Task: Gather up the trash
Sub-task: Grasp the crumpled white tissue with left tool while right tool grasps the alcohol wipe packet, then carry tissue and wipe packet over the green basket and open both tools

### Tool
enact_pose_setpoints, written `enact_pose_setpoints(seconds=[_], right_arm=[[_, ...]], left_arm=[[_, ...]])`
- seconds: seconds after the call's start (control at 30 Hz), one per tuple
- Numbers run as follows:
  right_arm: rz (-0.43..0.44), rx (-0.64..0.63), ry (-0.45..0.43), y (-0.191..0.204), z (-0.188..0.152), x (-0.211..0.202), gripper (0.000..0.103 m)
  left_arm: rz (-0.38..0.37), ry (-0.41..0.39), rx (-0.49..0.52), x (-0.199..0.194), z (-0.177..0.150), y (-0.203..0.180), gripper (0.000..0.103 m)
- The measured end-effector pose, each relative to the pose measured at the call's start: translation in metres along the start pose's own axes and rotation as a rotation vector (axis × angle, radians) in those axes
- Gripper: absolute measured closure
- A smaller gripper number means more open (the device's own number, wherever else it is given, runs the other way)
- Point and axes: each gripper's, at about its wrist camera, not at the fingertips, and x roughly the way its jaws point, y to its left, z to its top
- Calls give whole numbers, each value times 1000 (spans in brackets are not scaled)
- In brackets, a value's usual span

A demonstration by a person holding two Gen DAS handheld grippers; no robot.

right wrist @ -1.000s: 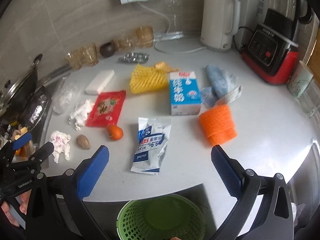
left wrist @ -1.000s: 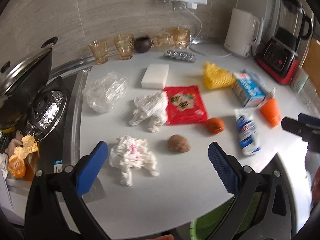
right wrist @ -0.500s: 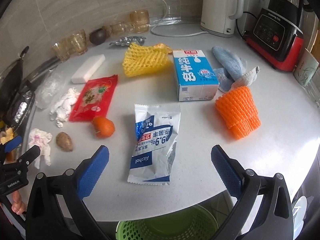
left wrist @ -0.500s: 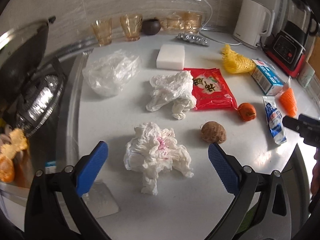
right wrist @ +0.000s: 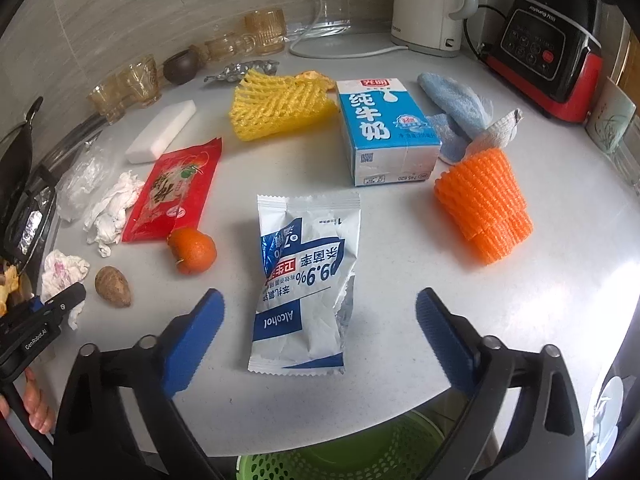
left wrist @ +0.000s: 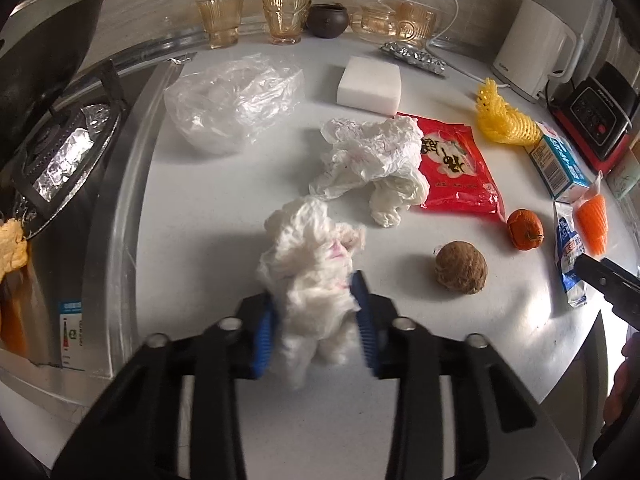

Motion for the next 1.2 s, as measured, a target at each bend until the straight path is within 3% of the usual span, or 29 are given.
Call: enact_pose_setpoints(seconds=[0.2, 0.5, 0.53, 0.7, 0.73, 1.0, 1.2], right_arm=[[-36, -17, 13, 7, 3, 14, 21], [-59, -9, 5, 2, 7, 19, 61], [-60, -10, 0, 2, 8, 17, 69], [-54, -18, -11, 2, 5, 9, 82], [-47, -16, -11, 1, 4, 6, 88], [-18, -18, -42, -5, -18, -43, 90], [18, -11, -51, -18, -48, -93, 90]], left_arm=[[-14, -1, -6, -3, -1, 2, 80], [-40, -43, 29, -20, 0, 0, 81], [-43, -49, 37, -23, 0, -2, 81], [-76, -78, 93, -46, -1, -12, 81], [-82, -81, 106, -51, -3, -15, 81], [-194, -80, 243, -91, -26, -53, 81], [-322, -21, 357, -109, -56, -94, 81]])
